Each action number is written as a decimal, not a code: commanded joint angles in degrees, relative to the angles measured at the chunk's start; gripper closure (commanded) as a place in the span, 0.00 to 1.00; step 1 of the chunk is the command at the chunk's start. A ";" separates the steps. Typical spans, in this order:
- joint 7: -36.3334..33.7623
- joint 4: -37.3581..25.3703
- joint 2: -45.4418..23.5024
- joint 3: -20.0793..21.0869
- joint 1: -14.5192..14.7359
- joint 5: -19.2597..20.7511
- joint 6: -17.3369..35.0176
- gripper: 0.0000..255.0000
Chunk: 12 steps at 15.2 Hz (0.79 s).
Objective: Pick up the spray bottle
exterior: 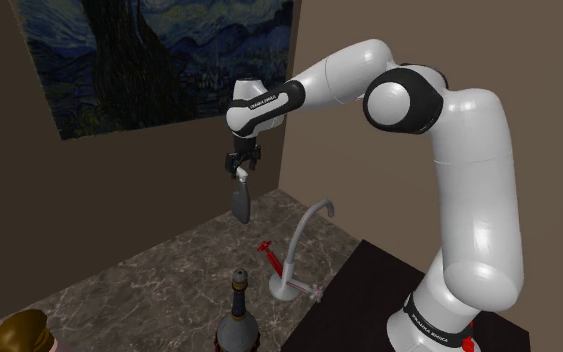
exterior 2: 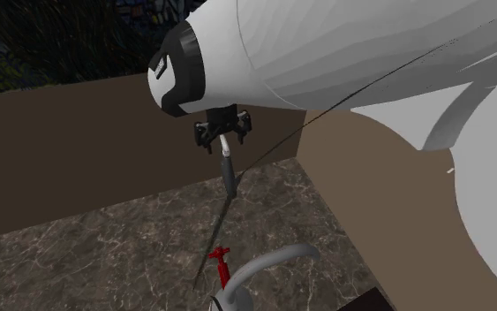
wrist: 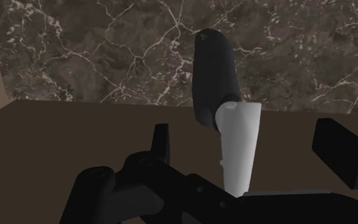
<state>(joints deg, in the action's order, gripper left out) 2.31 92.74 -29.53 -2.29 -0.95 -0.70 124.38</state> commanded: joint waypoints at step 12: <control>0.06 0.66 -0.50 0.00 -0.04 -0.03 1.20 1.00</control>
<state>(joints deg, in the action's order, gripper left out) 2.35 93.10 -30.08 -2.29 -0.99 -0.73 125.41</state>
